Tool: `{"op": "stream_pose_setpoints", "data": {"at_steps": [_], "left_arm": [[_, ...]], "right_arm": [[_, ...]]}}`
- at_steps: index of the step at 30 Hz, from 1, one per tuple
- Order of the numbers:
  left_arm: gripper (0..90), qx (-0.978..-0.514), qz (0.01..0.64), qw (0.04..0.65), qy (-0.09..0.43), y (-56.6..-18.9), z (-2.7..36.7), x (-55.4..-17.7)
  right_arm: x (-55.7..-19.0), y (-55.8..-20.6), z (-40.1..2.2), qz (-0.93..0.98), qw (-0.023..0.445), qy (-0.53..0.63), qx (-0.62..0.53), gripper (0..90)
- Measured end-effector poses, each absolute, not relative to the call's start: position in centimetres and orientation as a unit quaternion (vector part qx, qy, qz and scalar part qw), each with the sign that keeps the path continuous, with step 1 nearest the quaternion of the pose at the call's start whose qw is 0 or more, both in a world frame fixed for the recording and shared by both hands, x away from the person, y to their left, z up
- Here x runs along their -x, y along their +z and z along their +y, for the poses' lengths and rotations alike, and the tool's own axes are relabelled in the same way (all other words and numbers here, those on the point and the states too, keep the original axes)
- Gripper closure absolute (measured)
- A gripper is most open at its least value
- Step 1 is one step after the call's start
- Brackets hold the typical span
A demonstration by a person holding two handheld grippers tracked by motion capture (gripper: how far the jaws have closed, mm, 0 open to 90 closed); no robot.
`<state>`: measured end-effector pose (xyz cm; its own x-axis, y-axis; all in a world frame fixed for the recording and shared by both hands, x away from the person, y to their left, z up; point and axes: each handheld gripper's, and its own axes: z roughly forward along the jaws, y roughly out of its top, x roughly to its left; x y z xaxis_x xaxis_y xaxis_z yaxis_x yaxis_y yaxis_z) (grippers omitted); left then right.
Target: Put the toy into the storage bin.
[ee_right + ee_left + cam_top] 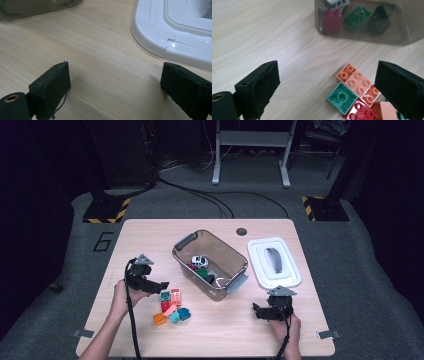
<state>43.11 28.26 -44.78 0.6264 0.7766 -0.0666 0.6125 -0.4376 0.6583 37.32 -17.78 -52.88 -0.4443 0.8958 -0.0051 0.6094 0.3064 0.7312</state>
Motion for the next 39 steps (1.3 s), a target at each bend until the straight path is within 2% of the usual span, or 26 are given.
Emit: {"op": "stream_pose_setpoints", "data": {"at_steps": [10,18,30,35,37,39], "left_arm": [[8.4,-0.835,0.441,0.309,0.108,-49.2,27.5,-43.9],[8.1,-0.840,0.441,0.285,0.135,-49.6,27.7,-43.6],[12.7,-0.850,0.441,0.245,0.153,-49.3,29.8,-42.1],[16.2,-0.846,0.449,0.252,0.138,-49.2,30.7,-41.6],[24.3,-0.844,0.449,0.258,0.137,-49.1,30.8,-41.5],[28.3,-0.844,0.453,0.258,0.128,-49.2,30.7,-41.5]], "right_arm": [[-37.3,-52.9,-17.8,0.780,0.212,0.338,-0.483,8.3],[-37.3,-52.9,-17.8,0.780,0.212,0.338,-0.483,8.2],[-37.3,-52.9,-17.8,0.780,0.212,0.337,-0.483,8.2],[-37.3,-52.9,-17.8,0.780,0.212,0.338,-0.483,8.3],[-37.3,-52.9,-17.8,0.780,0.212,0.338,-0.483,8.3],[-37.3,-52.9,-17.8,0.780,0.212,0.337,-0.483,8.3]]}}
